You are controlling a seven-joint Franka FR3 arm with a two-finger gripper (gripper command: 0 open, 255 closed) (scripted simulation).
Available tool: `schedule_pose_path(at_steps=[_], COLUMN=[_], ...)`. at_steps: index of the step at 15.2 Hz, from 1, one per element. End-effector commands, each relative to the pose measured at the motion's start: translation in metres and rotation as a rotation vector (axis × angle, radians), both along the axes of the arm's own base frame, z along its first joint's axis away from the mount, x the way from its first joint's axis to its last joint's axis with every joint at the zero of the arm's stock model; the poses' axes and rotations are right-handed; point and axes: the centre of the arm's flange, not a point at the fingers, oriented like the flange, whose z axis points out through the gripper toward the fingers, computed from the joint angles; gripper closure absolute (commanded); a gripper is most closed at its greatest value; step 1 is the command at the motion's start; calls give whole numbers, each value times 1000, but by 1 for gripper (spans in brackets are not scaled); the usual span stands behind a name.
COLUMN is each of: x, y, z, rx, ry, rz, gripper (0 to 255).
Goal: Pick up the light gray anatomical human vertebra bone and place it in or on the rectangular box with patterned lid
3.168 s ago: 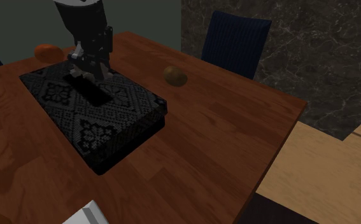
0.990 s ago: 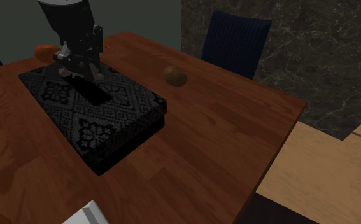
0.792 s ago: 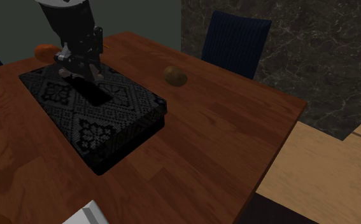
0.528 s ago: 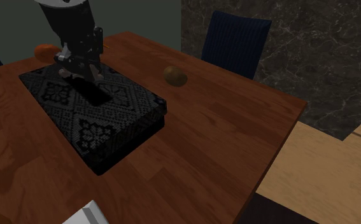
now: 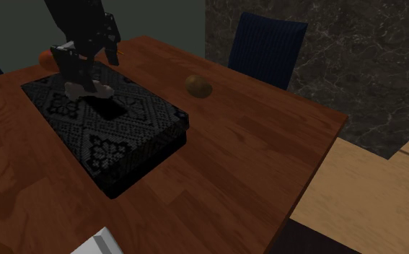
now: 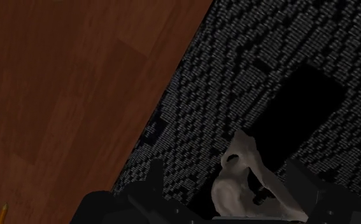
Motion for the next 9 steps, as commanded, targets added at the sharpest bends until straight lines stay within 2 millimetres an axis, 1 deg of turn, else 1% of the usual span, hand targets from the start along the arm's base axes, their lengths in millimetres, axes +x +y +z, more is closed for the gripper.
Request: schedule_pose_path(at_steps=[1, 2, 9], x=[-4, -6, -6], y=[4, 5, 5], z=[24, 34, 34], rx=[0, 0, 0], ry=[0, 0, 0], rz=[0, 0, 0], gripper=[0, 0, 0])
